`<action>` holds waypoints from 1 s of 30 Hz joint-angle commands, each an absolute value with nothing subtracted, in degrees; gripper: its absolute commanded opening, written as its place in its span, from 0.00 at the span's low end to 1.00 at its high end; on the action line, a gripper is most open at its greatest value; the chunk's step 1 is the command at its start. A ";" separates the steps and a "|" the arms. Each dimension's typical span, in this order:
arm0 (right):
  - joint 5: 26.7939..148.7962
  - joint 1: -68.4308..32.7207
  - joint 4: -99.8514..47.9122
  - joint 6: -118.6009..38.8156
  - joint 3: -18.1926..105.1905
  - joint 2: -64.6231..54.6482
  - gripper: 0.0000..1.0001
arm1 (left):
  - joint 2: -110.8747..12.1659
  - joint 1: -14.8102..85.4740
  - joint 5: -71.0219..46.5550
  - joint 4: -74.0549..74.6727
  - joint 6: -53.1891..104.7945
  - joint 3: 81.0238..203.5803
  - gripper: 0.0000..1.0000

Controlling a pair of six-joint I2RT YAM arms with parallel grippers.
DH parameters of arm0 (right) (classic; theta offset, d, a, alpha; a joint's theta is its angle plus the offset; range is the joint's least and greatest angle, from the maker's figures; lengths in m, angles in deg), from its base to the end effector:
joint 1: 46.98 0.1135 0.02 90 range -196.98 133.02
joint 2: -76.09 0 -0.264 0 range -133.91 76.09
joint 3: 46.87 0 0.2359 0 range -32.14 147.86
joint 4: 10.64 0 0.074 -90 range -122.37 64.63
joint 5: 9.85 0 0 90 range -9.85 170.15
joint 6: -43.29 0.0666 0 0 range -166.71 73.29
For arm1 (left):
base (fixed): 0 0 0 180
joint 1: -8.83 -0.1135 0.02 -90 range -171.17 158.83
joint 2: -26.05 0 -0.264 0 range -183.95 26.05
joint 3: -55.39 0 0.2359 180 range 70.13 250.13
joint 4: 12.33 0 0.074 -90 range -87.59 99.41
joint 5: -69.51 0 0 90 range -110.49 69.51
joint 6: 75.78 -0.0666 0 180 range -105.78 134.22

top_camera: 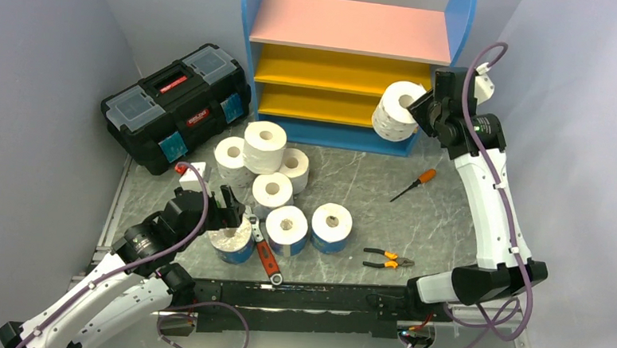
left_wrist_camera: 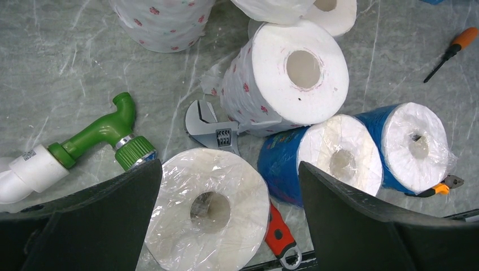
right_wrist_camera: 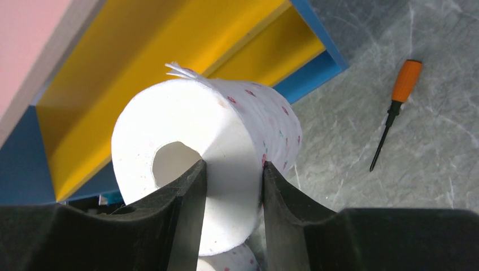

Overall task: Place and organize the paper towels onto the shelf
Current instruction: Place the paper towel on the shelf.

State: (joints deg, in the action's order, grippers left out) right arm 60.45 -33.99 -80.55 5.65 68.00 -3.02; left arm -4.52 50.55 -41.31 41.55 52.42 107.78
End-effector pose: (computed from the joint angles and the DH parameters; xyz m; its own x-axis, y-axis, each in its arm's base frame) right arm 0.2727 0.0399 0.4339 -0.2864 0.6990 -0.6552 0.4699 0.6985 0.5398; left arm 0.1107 -0.0670 0.2631 -0.5570 -0.2778 -0.7827 0.0671 0.9243 -0.3758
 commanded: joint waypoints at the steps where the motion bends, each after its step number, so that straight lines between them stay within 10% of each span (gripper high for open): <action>1: 58.54 -35.90 -79.21 6.70 73.40 -3.67 0.32 | -4.58 50.79 -41.15 39.09 51.26 110.11 0.98; 30: 61.15 -38.02 -77.89 6.39 82.98 -6.83 0.29 | -6.37 50.71 -42.05 38.46 50.16 110.83 0.98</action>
State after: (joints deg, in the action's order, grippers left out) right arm 59.93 -37.86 -82.32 6.26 80.29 -9.79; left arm -6.09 50.55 -41.34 40.70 51.26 108.07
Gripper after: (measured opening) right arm 0.400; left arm 0.976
